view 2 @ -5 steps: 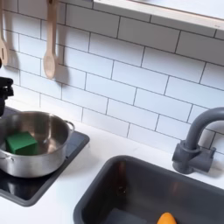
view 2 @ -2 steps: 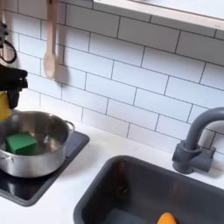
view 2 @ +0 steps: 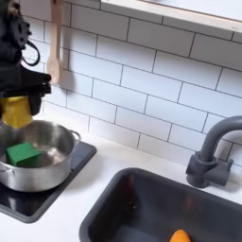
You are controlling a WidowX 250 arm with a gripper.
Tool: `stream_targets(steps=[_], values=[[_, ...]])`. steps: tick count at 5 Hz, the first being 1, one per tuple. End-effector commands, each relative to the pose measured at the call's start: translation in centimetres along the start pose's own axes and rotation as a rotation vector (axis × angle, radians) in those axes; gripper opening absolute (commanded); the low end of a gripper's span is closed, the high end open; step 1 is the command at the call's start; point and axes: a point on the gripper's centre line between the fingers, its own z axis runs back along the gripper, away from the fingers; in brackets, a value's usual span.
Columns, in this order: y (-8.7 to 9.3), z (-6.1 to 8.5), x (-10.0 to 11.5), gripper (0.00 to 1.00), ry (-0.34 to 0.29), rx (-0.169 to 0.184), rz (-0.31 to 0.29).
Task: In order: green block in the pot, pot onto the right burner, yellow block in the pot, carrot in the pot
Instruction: 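Put the yellow block in the pot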
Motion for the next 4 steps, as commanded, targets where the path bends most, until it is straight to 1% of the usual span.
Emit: stream_targets(steps=[1, 2, 3, 4], values=[[-0.8, 0.2, -1.3, 0.0, 0.018, -0.024, -0.044], [-1.0, 0.3, -2.2, 0.0, 0.03, -0.032, -0.06], [-1.0, -0.1, -2.9, 0.0, 0.053, -0.033, -0.063], [-1.3, 0.2, -3.6, 0.0, 0.059, -0.045, -0.083]])
